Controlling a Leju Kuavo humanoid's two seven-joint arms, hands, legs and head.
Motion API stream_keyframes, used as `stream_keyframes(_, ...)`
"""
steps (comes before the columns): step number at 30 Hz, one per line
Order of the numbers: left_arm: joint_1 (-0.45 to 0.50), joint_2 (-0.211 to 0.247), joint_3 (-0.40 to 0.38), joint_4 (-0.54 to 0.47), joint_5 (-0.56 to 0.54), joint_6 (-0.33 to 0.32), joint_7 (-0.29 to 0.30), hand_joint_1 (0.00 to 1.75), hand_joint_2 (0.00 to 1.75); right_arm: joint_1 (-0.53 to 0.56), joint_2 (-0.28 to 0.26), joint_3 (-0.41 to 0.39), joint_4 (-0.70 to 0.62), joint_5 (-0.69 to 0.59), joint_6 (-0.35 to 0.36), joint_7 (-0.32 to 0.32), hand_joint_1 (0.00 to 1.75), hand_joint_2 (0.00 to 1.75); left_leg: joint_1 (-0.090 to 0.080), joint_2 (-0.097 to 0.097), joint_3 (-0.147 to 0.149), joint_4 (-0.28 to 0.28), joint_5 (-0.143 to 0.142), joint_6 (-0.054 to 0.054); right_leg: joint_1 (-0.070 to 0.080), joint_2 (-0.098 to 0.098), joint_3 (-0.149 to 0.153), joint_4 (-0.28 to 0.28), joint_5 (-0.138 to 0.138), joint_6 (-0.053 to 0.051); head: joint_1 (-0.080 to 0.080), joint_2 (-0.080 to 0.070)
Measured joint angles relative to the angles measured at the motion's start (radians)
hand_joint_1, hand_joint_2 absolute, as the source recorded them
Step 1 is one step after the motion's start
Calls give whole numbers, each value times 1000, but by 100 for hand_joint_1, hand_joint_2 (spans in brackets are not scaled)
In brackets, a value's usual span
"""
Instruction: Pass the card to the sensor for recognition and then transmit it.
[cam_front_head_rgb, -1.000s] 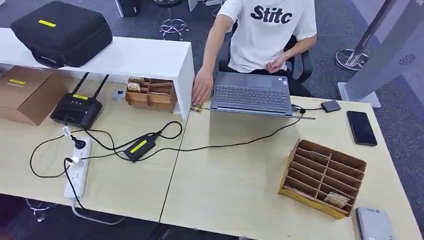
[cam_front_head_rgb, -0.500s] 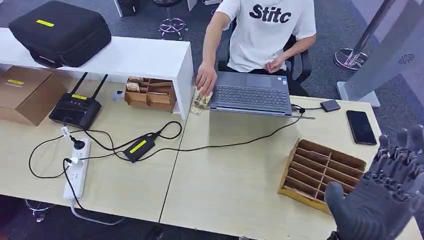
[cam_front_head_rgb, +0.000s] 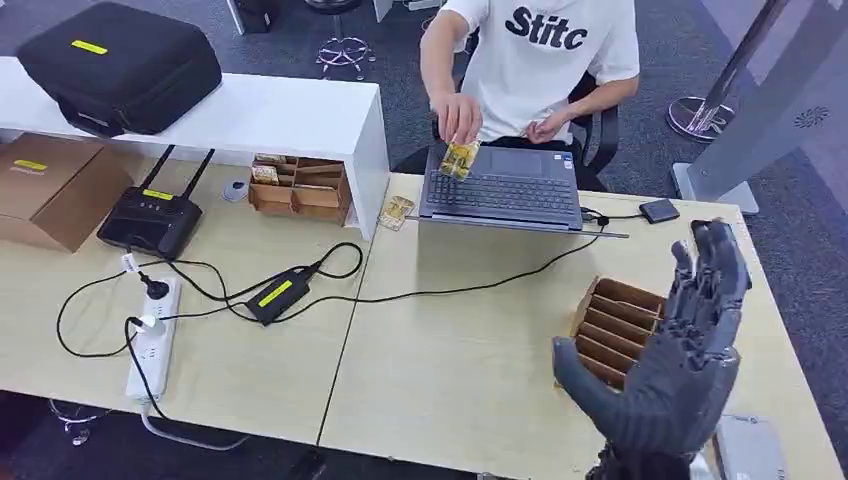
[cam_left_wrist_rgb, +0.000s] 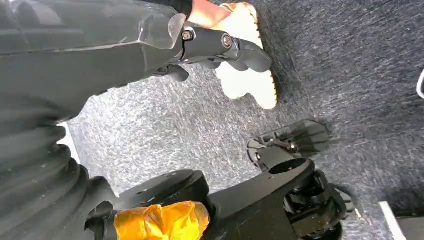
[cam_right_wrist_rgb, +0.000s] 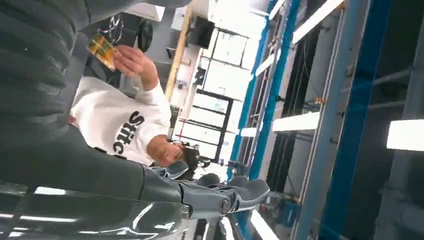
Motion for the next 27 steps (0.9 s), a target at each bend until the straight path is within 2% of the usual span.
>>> stream_keyframes(2, -7, 0, -2, 0, -22, -9, 17, 0, 175, -56, -11, 33, 45, 106, -17, 50, 0, 175, 0, 1, 0, 0, 0, 0, 0, 2, 0, 0, 1, 0, 0, 0)
stream_keyframes(4, -18, 0, -6, 0, -34, -14, 28, 0, 175, -106, -17, 57, 81, 154, -21, 77, 0, 175, 0, 2, 1, 0, 1, 0, 0, 2, 0, 0, 1, -1, 0, 0)
stream_keyframes(11, -25, 0, -19, 0, -45, -20, 37, 0, 175, -189, -31, 102, 159, 183, -27, 99, 0, 175, 0, 2, 7, 1, 0, 0, 0, 2, -1, 0, 1, -1, 0, 0)
stream_keyframes(14, -28, 2, -32, 0, -72, -33, 48, 0, 175, -260, -38, 123, 212, 333, -37, 191, 0, 175, 0, 5, 7, 1, 0, 0, 0, 5, -1, 1, 3, -2, 0, 0)
stream_keyframes(17, -53, 2, -59, 0, -107, -58, 71, 0, 175, -419, -40, 156, 354, 539, 7, 341, 0, 175, 0, 6, 7, 1, 3, -1, 0, 7, -2, 1, 5, -1, 0, 0)
stream_keyframes(20, -76, 1, -87, 0, -135, -77, 92, 0, 175, -600, -40, 189, 548, 670, 41, 438, 0, 175, 0, 6, 6, 0, 7, -1, 0, 6, -2, 1, 9, -2, 0, 0)
stream_keyframes(24, -89, -3, -121, 0, -157, -88, 106, 0, 175, -787, -25, 205, 825, 765, 36, 515, 0, 175, 0, 5, 6, 1, 9, -1, 0, 5, -3, 1, 11, -1, 0, 0)
stream_keyframes(27, -94, -5, -135, 0, -164, -90, 109, 0, 175, -853, -18, 207, 972, 796, 9, 533, 0, 175, 0, 5, 6, 1, 9, -1, 0, 5, -2, 1, 12, -1, 0, 0)
